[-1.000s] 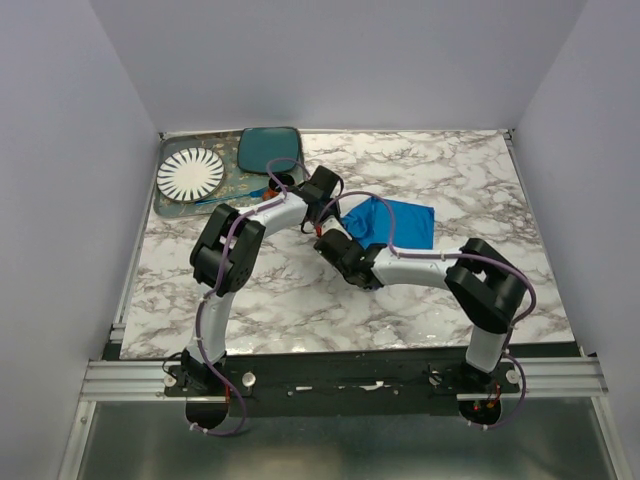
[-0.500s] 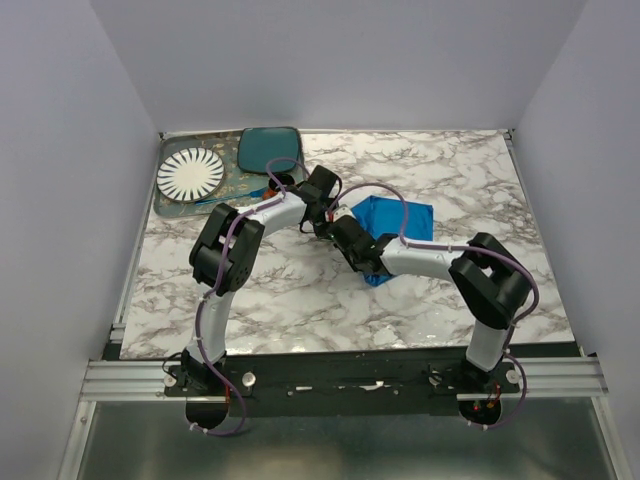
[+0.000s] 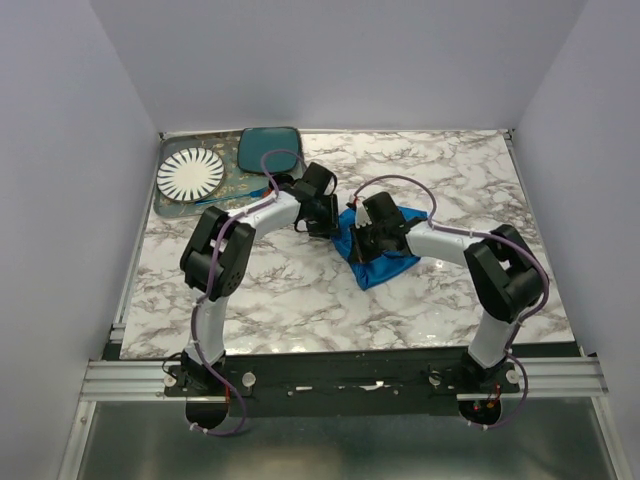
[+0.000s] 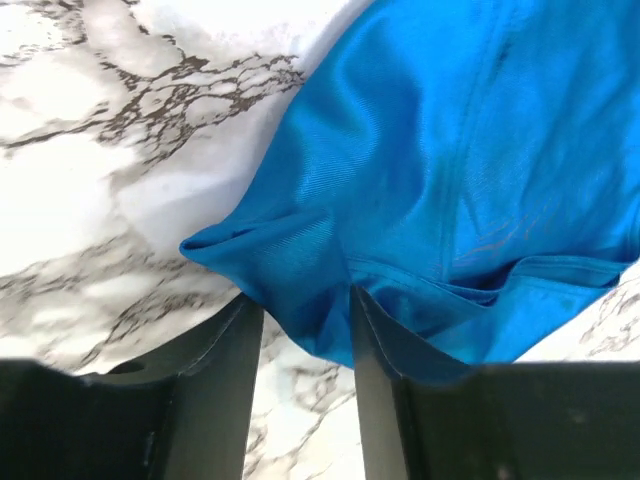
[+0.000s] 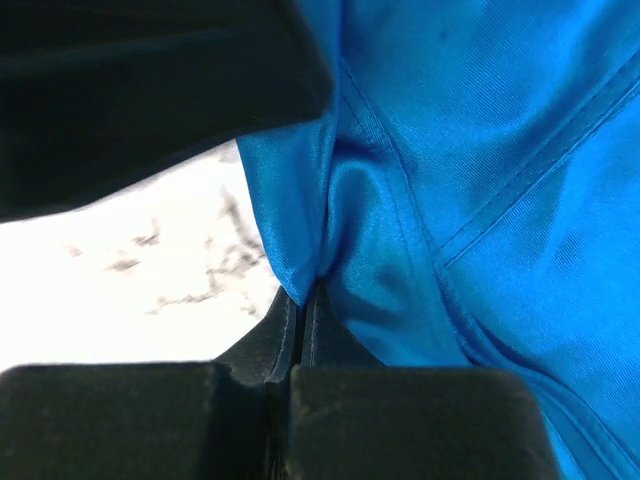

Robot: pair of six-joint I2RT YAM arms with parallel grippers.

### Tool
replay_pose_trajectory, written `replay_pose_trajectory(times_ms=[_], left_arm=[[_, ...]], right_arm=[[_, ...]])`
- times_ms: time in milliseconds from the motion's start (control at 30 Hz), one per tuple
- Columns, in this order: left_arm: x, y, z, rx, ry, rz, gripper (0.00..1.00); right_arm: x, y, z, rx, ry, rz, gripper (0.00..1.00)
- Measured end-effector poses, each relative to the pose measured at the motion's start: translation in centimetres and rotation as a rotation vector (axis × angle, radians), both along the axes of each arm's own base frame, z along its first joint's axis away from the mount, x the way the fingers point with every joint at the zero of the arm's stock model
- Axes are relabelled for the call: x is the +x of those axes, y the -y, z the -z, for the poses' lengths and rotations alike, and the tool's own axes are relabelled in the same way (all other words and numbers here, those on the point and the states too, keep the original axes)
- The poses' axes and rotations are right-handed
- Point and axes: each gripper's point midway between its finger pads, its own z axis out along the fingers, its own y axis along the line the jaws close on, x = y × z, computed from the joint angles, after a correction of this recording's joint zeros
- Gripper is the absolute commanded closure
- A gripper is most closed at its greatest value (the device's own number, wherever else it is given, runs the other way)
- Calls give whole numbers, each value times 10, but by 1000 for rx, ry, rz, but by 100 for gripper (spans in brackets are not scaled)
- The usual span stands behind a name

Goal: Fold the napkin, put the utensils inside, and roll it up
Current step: Roll the napkin with the utensil

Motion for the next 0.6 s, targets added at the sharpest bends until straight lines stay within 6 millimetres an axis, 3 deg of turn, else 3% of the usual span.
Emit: replay_pose_trajectory(times_ms=[200,267,333,467,600], left_arm=[[-7,-12,-27,11,69,17,44],[-13,-16,-35,6,80,18,27],[-21,-20,-40,-4,87,16,25],[-44,-27,-35,-13,63,7,25],[-65,-21,-26,-28,30,15,27]], right_arm=[[-10,-2,3,212,-179,-29,99],[-11,-2,3,275,-226,-28,99],[-14,-1,4,351,-289,-34,99],[-17,0,6,446,-378,-45,99],[-22,0,6,514,-445,-64,99]])
